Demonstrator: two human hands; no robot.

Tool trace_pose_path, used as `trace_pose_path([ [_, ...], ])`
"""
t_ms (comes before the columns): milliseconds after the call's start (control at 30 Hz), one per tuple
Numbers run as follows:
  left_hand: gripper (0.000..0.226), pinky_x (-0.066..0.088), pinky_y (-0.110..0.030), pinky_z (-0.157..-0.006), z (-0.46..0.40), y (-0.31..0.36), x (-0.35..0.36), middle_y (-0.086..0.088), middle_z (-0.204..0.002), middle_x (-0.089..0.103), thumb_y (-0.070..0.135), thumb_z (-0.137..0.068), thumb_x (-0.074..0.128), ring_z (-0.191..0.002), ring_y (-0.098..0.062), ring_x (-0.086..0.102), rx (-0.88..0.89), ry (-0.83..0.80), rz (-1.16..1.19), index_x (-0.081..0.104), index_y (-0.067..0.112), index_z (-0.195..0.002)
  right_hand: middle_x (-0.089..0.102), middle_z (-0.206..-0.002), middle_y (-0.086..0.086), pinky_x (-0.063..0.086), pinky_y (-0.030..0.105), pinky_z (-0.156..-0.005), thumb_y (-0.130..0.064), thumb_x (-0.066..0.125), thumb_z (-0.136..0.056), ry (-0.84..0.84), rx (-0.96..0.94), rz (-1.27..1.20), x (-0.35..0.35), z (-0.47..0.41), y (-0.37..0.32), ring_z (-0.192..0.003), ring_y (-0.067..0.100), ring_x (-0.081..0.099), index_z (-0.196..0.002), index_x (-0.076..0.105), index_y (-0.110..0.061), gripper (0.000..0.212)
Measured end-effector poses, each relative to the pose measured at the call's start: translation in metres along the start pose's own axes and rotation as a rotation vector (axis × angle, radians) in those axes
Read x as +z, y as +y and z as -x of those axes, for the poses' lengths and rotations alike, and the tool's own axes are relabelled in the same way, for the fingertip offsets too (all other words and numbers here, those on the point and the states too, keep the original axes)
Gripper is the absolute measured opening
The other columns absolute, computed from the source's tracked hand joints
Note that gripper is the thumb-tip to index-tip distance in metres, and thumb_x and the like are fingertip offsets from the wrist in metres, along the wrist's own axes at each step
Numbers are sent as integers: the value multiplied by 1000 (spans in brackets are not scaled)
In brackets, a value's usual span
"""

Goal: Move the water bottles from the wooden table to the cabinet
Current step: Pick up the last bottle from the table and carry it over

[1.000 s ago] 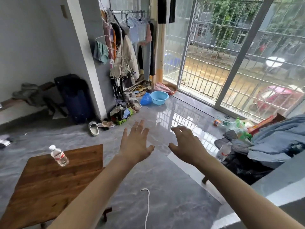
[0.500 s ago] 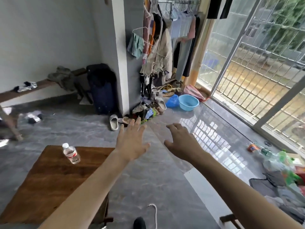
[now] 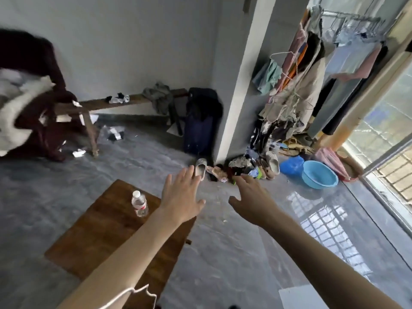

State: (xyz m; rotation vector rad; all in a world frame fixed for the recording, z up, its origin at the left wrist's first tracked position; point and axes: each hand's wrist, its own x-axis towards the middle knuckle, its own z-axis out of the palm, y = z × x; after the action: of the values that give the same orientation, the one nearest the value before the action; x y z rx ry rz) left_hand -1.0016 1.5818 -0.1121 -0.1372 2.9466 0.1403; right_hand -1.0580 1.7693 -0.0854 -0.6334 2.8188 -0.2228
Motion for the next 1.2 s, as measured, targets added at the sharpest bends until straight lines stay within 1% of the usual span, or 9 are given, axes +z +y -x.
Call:
trace_pose_path([
  [100, 78, 5, -54, -125, -7, -33, 14, -6, -172, -11, 60, -102, 40, -159, -27, -6, -110, -29, 16, 7, 24, -163, 36, -153, 6, 41, 44, -106, -39, 54, -91, -45, -94, 19, 10, -36, -23, -134, 31, 40, -145, 39, -19, 60],
  [233, 77, 6, -55, -125, -17, -70, 33, -5, -172, -9, 62, -101, 40, -159, -26, -4, -257, -71, 47, 9, 26, -163, 33, -155, 5, 37, 45, -108, -39, 53, -92, -124, -213, 47, 20, -87, -49, -140, 28, 33, -147, 36, -21, 60],
  [367, 78, 10, -54, -126, -34, -112, 44, -4, -172, -6, 61, -100, 42, -159, -25, -1, -450, -54, 106, 12, 24, -162, 39, -149, 3, 36, 44, -106, -41, 51, -93, -157, -371, 104, 25, -154, -80, -135, 27, 38, -146, 38, -23, 57],
  [500, 75, 12, -52, -125, -43, -145, 51, -4, -172, -3, 60, -100, 41, -159, -23, 2, -646, -60, 169, 16, 24, -161, 35, -154, 1, 37, 44, -111, -41, 50, -95, -239, -517, 103, 34, -216, -111, -140, 24, 34, -150, 32, -23, 61],
  [667, 75, 11, -51, -125, -57, -177, 74, -5, -172, -5, 60, -100, 43, -159, -23, 2, -821, -96, 215, 18, 24, -161, 25, -161, 2, 29, 46, -115, -40, 47, -97, -370, -629, 122, 71, -270, -141, -146, 25, 26, -153, 28, -25, 61],
  [833, 80, 11, -51, -126, -73, -205, 117, -4, -172, -10, 61, -99, 46, -159, -24, 0, -906, -159, 308, 15, 24, -161, 26, -160, 0, 28, 43, -116, -37, 46, -98, -477, -638, 119, 131, -311, -163, -145, 23, 29, -153, 28, -25, 60],
  [967, 86, 11, -50, -126, -87, -226, 170, -2, -172, -9, 64, -96, 51, -159, -23, 1, -959, -171, 406, 12, 25, -161, 28, -160, -1, 31, 41, -115, -39, 44, -99, -521, -623, 143, 192, -339, -172, -143, 22, 32, -151, 30, -25, 56],
  [1100, 99, 13, -45, -127, -106, -242, 226, 1, -172, -5, 69, -89, 58, -159, -19, 6, -986, -124, 504, 6, 26, -162, 32, -157, -1, 35, 40, -113, -35, 45, -98, -546, -592, 141, 258, -364, -179, -140, 22, 36, -150, 32, -23, 55],
  [1200, 107, 14, -40, -126, -123, -248, 264, 4, -172, -1, 68, -85, 65, -158, -16, 9, -996, -72, 604, 4, 26, -162, 39, -151, 0, 40, 42, -109, -29, 47, -94, -575, -547, 109, 305, -376, -185, -136, 23, 41, -145, 37, -22, 52],
])
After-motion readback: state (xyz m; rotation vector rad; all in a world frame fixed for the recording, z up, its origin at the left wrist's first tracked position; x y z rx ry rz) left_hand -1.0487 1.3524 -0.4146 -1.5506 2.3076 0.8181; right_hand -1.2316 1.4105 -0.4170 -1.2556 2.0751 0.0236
